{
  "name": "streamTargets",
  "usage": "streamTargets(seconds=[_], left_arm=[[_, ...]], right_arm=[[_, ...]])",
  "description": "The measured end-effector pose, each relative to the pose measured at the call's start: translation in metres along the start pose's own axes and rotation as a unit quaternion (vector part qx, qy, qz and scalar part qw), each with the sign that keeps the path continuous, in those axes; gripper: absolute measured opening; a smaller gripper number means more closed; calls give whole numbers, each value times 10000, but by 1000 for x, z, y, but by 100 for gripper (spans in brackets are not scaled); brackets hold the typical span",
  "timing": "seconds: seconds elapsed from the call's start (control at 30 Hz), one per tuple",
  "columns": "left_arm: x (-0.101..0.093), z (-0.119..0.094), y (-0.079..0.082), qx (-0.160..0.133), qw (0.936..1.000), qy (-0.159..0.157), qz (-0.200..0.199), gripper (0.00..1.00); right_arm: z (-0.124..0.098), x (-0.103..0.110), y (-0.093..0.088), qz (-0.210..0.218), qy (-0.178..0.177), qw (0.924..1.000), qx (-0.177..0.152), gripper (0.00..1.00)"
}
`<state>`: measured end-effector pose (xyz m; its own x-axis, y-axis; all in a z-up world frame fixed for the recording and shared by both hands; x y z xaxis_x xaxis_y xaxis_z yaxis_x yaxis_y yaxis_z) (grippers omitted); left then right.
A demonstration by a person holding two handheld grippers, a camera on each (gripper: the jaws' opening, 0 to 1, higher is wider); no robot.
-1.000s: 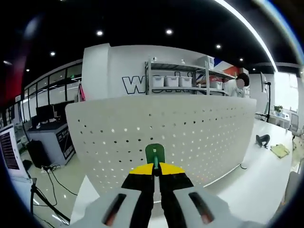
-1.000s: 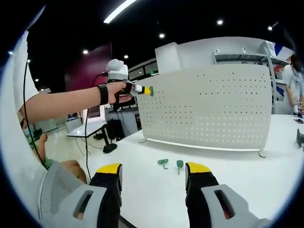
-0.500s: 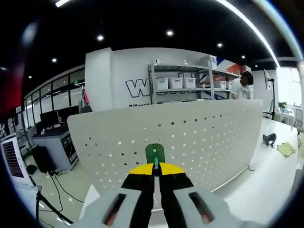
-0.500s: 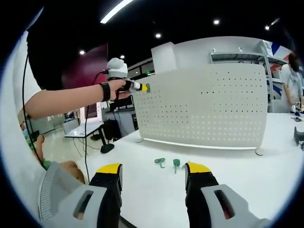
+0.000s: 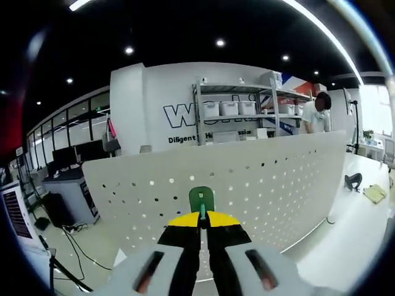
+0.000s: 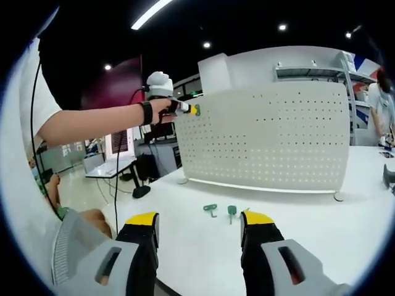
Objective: Insert the hook assembly into the mounting plate slot until the hook locks in place.
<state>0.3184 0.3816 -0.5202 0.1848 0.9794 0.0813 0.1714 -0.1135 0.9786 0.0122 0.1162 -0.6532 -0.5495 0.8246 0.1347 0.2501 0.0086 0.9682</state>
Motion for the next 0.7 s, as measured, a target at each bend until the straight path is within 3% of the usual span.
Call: streamTargets(seconds=[0.7], left_arm=[[7,23,11,60,9999,128,-16,3]], right_arm=[[0,-7,3,4,-133,9999,-10,54]])
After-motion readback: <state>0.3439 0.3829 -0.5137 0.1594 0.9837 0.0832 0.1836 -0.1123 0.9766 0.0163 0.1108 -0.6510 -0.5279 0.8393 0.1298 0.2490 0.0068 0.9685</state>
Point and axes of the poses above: the point that each gripper's makers call its tool centre point, and the gripper's own axes: z roughly forward along the fingers, x roughly to its left, y roughly out of its top, the point moved 8 cm from there along -z, roughly backward along the fingers
